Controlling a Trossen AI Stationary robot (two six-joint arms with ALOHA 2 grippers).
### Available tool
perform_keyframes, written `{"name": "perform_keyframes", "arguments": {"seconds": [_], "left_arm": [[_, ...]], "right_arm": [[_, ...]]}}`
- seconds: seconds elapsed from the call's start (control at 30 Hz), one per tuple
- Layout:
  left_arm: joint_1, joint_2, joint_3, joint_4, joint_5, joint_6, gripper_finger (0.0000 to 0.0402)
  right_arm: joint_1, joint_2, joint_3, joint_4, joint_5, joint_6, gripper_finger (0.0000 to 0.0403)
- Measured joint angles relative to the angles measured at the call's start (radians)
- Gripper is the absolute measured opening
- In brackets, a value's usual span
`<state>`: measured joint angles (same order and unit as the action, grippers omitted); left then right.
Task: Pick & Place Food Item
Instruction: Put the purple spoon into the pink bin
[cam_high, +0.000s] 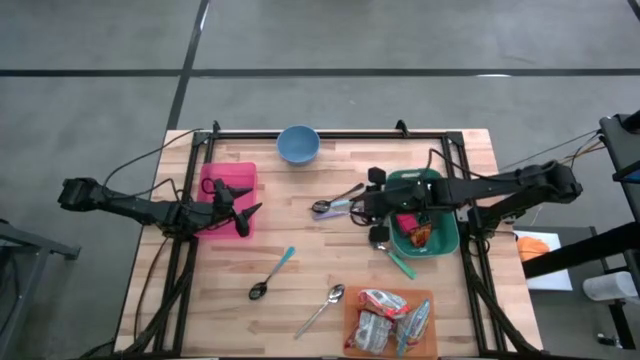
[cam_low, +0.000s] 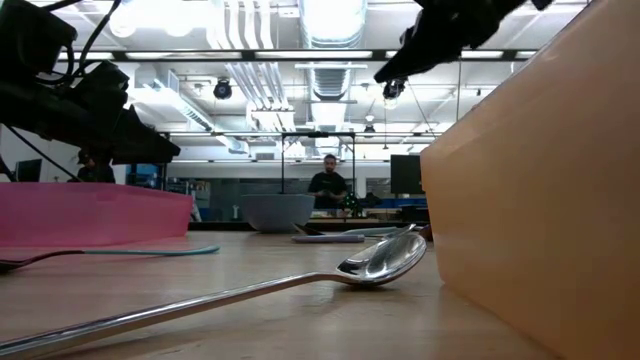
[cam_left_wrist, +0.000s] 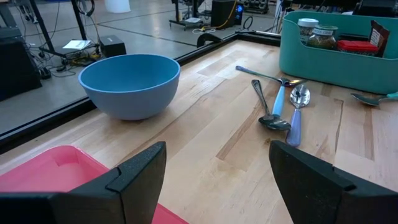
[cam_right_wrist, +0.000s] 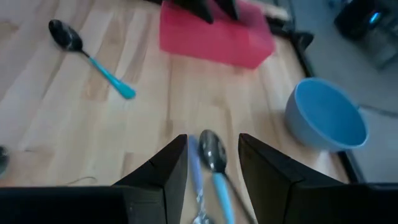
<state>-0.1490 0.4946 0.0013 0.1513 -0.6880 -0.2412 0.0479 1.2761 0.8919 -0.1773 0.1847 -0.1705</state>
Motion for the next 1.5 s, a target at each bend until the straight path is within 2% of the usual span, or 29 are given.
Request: {"name": "perform_keyframes", "arguments": {"seconds": [0.13, 0.33, 0.7, 0.83, 0.97, 1.03, 1.17, 1.27, 1.37, 1.5], "left_arm": [[0.0, 0.0, 0.0, 0.0, 0.0, 0.0, 0.0285], [0.0, 0.0, 0.0, 0.0, 0.0, 0.0, 0.0285], [0.0, 0.0, 0.0, -0.001, 0.0, 0.0, 0.0285], [0.0, 0.0, 0.0, -0.001, 0.0, 0.0, 0.0285], [0.0, 0.0, 0.0, -0.001, 0.0, 0.0, 0.0285], [0.0, 0.0, 0.0, -0.001, 0.0, 0.0, 0.0285], [-0.001, 0.0, 0.0, -0.001, 0.0, 0.0, 0.0285], [-0.001, 0.0, 0.0, -0.001, 0.0, 0.0, 0.0285], [-0.001, 0.0, 0.0, -0.001, 0.0, 0.0, 0.0285], [-0.001, 0.0, 0.0, -0.003, 0.0, 0.0, 0.0285]], "right_arm": [[0.0, -0.025, -0.09, 0.13, 0.002, -0.059, 0.0141], [0.0, -0.041, -0.128, 0.154, 0.002, -0.124, 0.0141], [0.002, 0.001, -0.128, 0.172, -0.011, -0.016, 0.0141], [0.009, 0.002, -0.127, 0.173, -0.012, 0.071, 0.0141], [0.014, 0.002, -0.117, 0.176, -0.01, 0.01, 0.0141], [0.007, 0.003, -0.107, 0.175, -0.01, 0.01, 0.0141], [-0.036, 0.004, -0.053, 0.131, -0.011, 0.122, 0.0141], [-0.059, 0.037, -0.011, 0.076, -0.05, 0.046, 0.0141], [-0.077, 0.122, 0.044, 0.035, -0.082, -0.03, 0.0141], [-0.126, 0.265, 0.157, -0.1, -0.081, -0.036, 0.0141]]}}
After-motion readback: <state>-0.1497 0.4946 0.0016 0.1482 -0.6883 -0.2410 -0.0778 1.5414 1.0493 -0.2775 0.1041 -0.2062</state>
